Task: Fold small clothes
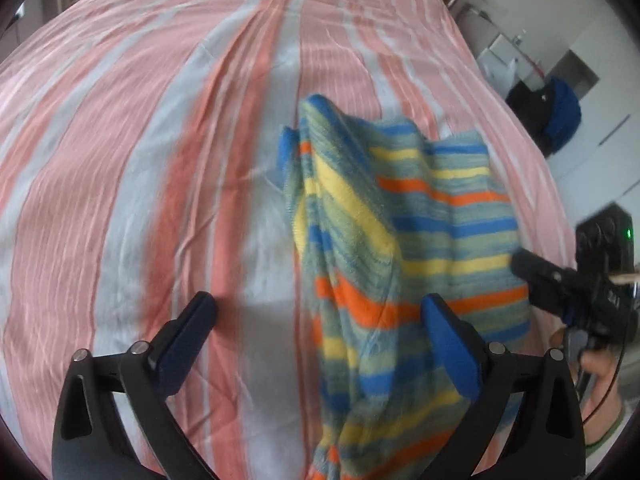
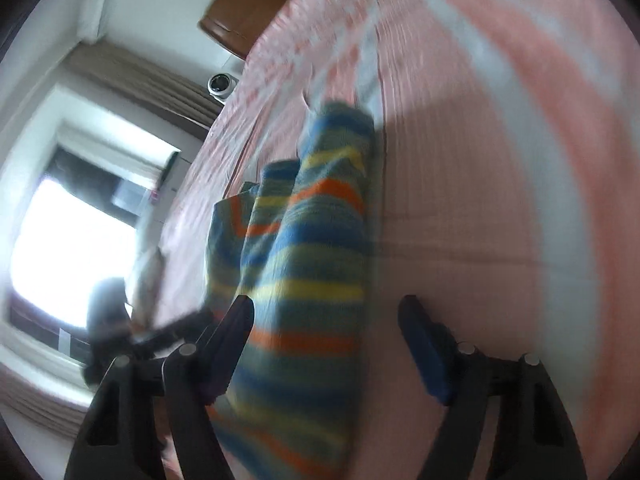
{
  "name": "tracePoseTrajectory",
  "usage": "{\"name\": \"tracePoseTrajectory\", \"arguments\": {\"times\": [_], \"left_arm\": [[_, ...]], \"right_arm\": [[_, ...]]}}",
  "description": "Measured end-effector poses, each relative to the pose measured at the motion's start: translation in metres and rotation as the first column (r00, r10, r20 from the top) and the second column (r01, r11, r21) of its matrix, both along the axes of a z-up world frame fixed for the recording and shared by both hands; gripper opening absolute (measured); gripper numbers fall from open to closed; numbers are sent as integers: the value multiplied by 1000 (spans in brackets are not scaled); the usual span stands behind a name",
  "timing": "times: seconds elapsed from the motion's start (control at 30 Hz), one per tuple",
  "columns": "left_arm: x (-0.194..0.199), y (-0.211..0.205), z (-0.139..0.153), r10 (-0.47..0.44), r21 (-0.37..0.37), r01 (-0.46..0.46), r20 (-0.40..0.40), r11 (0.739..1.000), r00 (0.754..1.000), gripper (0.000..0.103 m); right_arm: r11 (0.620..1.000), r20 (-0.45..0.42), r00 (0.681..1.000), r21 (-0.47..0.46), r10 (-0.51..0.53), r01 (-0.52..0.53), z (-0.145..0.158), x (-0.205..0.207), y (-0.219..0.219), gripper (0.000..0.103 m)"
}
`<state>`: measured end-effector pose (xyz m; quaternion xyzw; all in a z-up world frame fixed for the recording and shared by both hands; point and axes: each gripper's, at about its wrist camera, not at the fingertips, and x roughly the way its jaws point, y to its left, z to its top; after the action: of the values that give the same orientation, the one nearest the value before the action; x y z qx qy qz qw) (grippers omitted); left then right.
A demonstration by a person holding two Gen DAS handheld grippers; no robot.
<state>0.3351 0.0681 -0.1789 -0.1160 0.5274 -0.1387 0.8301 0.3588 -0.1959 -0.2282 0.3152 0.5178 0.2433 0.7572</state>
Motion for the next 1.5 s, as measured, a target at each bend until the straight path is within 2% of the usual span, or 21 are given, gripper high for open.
{"name": "tracePoseTrajectory", "arguments": {"times": [0.03,0.07,0.13,0.17,0.2,0.27,0.33,0.4,0.6,0.67,0.7,0.77,0.8,0.87,0.97,1.03,1.1,1.23,1.3,1.4,1.5], "left_arm": [[0,-6,-2,-12,6,12,-3,1000,1000,102],[1,-10,-3,-19,29,20,-7,999,1000,101],[0,-25,-7,-51,133,48,14,990,999,67],[-3,-32,-6,-89,144,82,40,986,995,53],[-5,-35,-4,-95,112,90,41,990,995,25],[-7,-34,1,-59,105,54,54,993,997,17],[-13,-32,7,-44,104,35,84,994,995,15],[-25,-24,18,-28,80,19,122,997,992,15],[-45,-8,73,-10,61,-5,235,998,972,14],[-45,-3,91,-7,55,-8,265,998,964,16],[-42,-1,91,-6,65,-12,264,998,964,26],[-36,0,79,25,150,-62,239,987,971,59],[-38,2,73,44,191,-91,237,977,971,82],[-51,10,59,98,258,-163,248,952,964,83],[-92,23,55,137,214,-202,285,956,949,83],[-117,23,60,171,224,-254,333,941,927,91],[-147,18,71,196,233,-305,398,923,896,100],[-199,3,103,225,195,-371,518,908,825,103],[-206,-2,116,251,170,-395,536,903,806,103],[-226,-13,132,306,194,-471,543,861,782,103],[-242,-20,138,291,210,-464,545,861,786,103]], "right_arm": [[999,0,999,-19,34,-34,-2,4,12,60],[997,-13,998,-55,57,-58,-4,5,21,37],[968,40,994,-233,103,-90,5,-2,45,31],[926,97,984,-362,150,-105,14,-9,61,28],[871,145,969,-480,199,-107,22,-18,77,27],[738,232,925,-670,302,-72,34,-37,111,26],[655,287,887,-755,363,-24,40,-51,133,25],[670,337,873,-742,352,16,51,-59,137,24],[799,456,853,-596,252,82,104,-68,131,24],[831,473,854,-549,219,91,120,-67,133,24],[843,473,858,-529,201,94,124,-63,131,24],[864,462,873,-492,157,105,121,-53,126,30],[865,426,892,-494,148,93,112,-43,122,49],[847,356,926,-525,128,85,96,-35,107,82],[815,370,921,-567,121,120,97,-59,82,84],[764,388,907,-632,167,130,104,-86,74,93],[715,402,893,-683,202,145,110,-108,68,97],[671,527,821,-693,219,266,141,-173,49,98],[681,587,788,-656,188,326,156,-208,39,103],[740,555,819,-611,146,282,167,-233,29,103],[778,565,818,-562,112,282,175,-254,20,103]]}}
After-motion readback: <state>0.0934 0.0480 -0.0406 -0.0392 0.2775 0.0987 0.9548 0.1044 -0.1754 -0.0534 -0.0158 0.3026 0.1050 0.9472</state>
